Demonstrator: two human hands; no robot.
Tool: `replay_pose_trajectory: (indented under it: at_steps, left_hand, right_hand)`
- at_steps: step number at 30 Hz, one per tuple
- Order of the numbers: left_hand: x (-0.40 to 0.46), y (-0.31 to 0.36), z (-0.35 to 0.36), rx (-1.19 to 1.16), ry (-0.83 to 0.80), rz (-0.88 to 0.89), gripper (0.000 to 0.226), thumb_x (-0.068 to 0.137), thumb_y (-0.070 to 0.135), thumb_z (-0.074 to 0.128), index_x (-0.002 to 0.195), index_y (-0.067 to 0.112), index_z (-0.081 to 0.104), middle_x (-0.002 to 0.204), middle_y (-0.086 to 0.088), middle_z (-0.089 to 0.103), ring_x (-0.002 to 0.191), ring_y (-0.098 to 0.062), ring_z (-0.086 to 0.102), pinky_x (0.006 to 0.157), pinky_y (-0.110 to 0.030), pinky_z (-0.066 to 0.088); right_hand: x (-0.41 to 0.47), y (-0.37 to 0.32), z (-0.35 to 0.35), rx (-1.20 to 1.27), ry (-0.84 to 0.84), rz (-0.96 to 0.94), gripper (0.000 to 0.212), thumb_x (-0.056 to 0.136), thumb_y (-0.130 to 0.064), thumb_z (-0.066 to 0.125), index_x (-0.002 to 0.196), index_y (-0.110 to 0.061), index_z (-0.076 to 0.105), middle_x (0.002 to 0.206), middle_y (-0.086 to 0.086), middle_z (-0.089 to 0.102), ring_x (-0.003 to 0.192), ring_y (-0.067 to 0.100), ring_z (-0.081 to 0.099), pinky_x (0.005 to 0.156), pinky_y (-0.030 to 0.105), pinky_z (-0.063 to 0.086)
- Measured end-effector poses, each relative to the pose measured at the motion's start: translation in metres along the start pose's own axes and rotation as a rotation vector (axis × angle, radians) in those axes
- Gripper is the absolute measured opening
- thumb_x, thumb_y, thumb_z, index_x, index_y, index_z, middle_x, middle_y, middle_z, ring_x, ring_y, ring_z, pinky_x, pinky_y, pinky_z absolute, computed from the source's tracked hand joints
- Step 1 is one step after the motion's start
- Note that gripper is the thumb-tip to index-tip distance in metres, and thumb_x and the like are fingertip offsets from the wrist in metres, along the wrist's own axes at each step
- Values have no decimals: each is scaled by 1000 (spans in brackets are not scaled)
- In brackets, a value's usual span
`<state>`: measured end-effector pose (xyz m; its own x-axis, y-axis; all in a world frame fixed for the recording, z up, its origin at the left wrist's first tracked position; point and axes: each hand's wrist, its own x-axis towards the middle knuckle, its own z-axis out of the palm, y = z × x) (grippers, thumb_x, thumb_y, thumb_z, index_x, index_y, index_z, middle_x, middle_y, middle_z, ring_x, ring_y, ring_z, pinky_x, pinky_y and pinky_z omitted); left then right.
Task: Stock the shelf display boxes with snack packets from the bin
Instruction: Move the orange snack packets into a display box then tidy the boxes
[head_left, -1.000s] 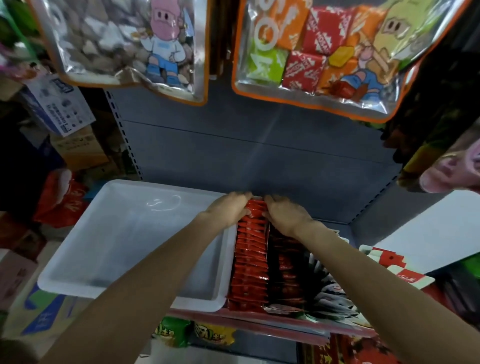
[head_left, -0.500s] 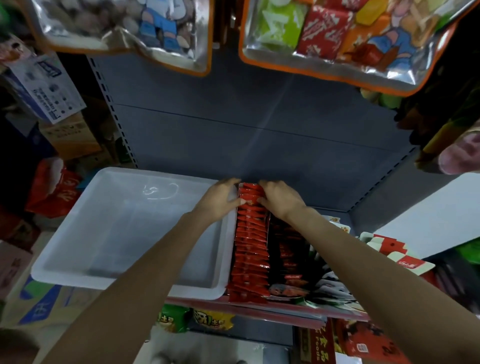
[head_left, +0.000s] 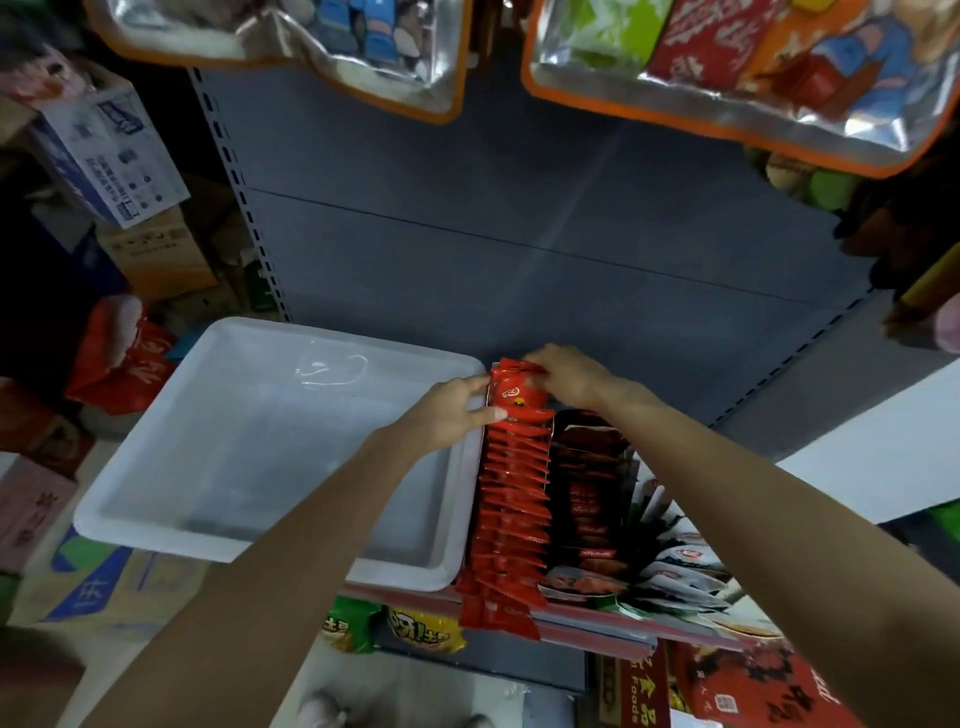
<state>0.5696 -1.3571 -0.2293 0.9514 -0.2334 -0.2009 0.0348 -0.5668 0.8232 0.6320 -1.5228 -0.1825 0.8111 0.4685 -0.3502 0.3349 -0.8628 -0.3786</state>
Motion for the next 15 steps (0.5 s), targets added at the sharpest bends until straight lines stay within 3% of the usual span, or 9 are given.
replay_pose_trajectory:
  at_steps: [3, 6, 8, 12, 15]
  left_hand:
    - [-3, 5, 2, -29, 166, 35, 51, 87, 24, 67, 133, 11, 48, 129, 0, 54, 121, -13, 48, 96, -19, 33]
    - [-9, 7, 4, 31, 330, 129, 49, 80, 21, 74, 123, 8, 53, 120, -2, 55, 107, -10, 51, 89, -15, 36]
    - [-13, 4, 7, 83, 330, 185, 43, 81, 20, 72, 119, 9, 56, 118, -3, 54, 105, -10, 51, 89, -14, 35]
    - [-15, -1, 12, 156, 256, 212, 46, 86, 18, 67, 130, 10, 54, 129, -3, 49, 119, -14, 47, 98, -14, 30]
    - [-13, 1, 15, 256, 250, 211, 47, 89, 20, 63, 134, 12, 51, 136, -2, 46, 126, -14, 44, 105, -20, 32]
  right_hand:
    - [-1, -3, 10, -66, -2, -32, 17, 93, -11, 51, 107, -13, 60, 105, 6, 63, 93, 20, 60, 80, 30, 46]
    - [-7, 1, 10, 19, 165, -53, 35, 91, -14, 58, 125, -15, 53, 119, 6, 61, 107, 22, 59, 92, 34, 47]
    - [-12, 4, 5, 69, 230, -45, 35, 93, -17, 57, 127, -14, 53, 124, 7, 60, 111, 22, 58, 96, 35, 46]
    - [-20, 9, 2, 32, 30, -81, 39, 93, -23, 57, 132, -20, 53, 122, 1, 61, 109, 18, 57, 93, 27, 43]
    - [-19, 10, 9, -138, -2, -61, 47, 91, -21, 59, 137, -26, 48, 124, 3, 61, 109, 21, 58, 94, 37, 47]
